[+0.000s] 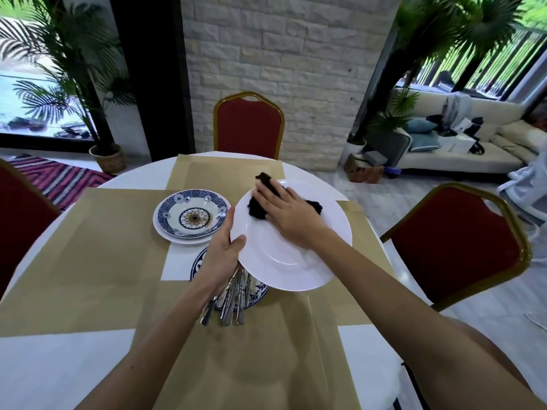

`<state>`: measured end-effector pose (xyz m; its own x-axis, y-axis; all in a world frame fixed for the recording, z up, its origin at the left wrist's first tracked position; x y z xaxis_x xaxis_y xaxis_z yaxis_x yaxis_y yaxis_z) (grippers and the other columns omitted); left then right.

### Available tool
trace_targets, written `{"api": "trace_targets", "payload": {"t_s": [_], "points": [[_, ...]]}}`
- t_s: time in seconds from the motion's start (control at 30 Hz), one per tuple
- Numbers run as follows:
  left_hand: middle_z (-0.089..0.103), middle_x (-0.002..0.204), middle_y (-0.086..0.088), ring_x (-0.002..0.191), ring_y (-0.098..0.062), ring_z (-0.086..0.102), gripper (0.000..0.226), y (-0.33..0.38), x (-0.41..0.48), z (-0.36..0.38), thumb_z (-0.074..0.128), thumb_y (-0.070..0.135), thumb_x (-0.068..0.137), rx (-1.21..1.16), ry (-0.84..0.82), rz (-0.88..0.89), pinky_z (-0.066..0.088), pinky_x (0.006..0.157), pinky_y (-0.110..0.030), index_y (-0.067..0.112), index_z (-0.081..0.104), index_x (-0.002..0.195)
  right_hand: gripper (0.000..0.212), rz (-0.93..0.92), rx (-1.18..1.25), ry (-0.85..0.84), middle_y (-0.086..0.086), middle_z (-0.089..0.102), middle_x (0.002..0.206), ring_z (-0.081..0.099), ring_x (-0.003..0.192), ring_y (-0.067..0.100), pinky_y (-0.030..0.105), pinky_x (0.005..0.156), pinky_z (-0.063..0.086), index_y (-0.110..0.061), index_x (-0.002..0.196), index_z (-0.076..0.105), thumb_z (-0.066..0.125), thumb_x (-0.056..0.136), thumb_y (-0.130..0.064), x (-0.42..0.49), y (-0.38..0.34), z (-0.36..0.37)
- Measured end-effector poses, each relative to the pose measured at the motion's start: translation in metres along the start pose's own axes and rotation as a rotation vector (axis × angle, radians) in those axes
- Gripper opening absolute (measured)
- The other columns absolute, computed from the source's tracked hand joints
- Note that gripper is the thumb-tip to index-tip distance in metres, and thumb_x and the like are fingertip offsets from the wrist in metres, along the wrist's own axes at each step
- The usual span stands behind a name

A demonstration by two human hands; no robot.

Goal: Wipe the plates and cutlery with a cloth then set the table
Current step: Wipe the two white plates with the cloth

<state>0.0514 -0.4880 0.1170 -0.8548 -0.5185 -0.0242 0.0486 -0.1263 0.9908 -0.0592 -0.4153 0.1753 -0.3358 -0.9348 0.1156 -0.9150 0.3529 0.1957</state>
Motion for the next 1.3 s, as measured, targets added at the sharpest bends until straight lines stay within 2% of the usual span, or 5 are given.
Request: {"api": "trace_targets", "payload": {"t_s": [0.53, 0.73, 1.0, 1.1, 1.3], "points": [[0.045, 0.144, 0.009, 0.132, -0.015, 0.044, 0.070, 0.027, 0.010, -0.006, 0.041, -0.003, 0.091, -0.007, 0.211, 0.126, 0.034, 0.112, -0.044, 0.029, 0.021, 0.150, 0.057, 0.523, 0.221, -0.147, 0.013, 0.000, 0.162, -0.002, 0.149, 0.027, 0.037, 0.121, 0.008, -0.002, 0.153, 0.006, 0.025, 0.103, -0.023, -0.067, 0.003, 0.010], [0.039, 0.149, 0.004, 0.136, -0.015, 0.039, 0.070, 0.028, 0.011, -0.008, 0.040, -0.005, 0.090, -0.026, 0.255, 0.104, 0.029, 0.115, -0.042, 0.023, 0.021, 0.150, 0.048, 0.237, 0.336, 0.193, 0.005, 0.065, 0.126, 0.060, 0.118, 0.024, 0.034, 0.090, 0.047, -0.007, 0.124, 0.063, 0.038, 0.085, -0.021, -0.071, -0.061, -0.018], [0.051, 0.138, 0.006, 0.124, -0.019, 0.051, 0.069, 0.036, 0.005, -0.019, 0.037, -0.008, 0.092, -0.008, 0.277, 0.115, 0.044, 0.103, -0.042, 0.028, 0.025, 0.149, 0.041, 0.224, 0.198, 0.248, 0.002, 0.070, 0.117, 0.060, 0.115, 0.021, 0.034, 0.087, 0.042, -0.010, 0.111, 0.069, 0.043, 0.081, -0.018, -0.089, -0.016, -0.018], [0.049, 0.138, 0.006, 0.119, -0.014, 0.053, 0.067, 0.041, 0.007, -0.012, 0.036, -0.009, 0.094, 0.021, 0.261, 0.114, 0.050, 0.085, -0.018, 0.024, 0.023, 0.150, 0.043, 0.137, 0.273, 0.249, 0.003, 0.069, 0.119, 0.063, 0.112, 0.022, 0.031, 0.087, 0.040, -0.008, 0.115, 0.067, 0.042, 0.082, -0.019, -0.080, -0.050, -0.020], [0.042, 0.144, 0.010, 0.129, -0.013, 0.044, 0.069, 0.043, -0.002, -0.022, 0.036, -0.009, 0.094, 0.013, 0.252, 0.084, 0.034, 0.110, -0.035, 0.024, 0.018, 0.151, 0.048, 0.142, 0.260, 0.100, 0.005, 0.060, 0.133, 0.052, 0.128, 0.026, 0.033, 0.098, 0.035, -0.009, 0.124, 0.063, 0.034, 0.088, -0.023, -0.081, -0.001, -0.022]]}}
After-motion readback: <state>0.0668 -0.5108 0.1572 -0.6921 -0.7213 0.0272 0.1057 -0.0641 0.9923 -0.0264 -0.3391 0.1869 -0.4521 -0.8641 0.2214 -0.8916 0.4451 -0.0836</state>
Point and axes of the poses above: each hand's wrist, its own x-axis towards the middle knuckle, its own z-axis out of the palm, y = z × x, the point moved 9 cm from there along x, towards the middle knuckle
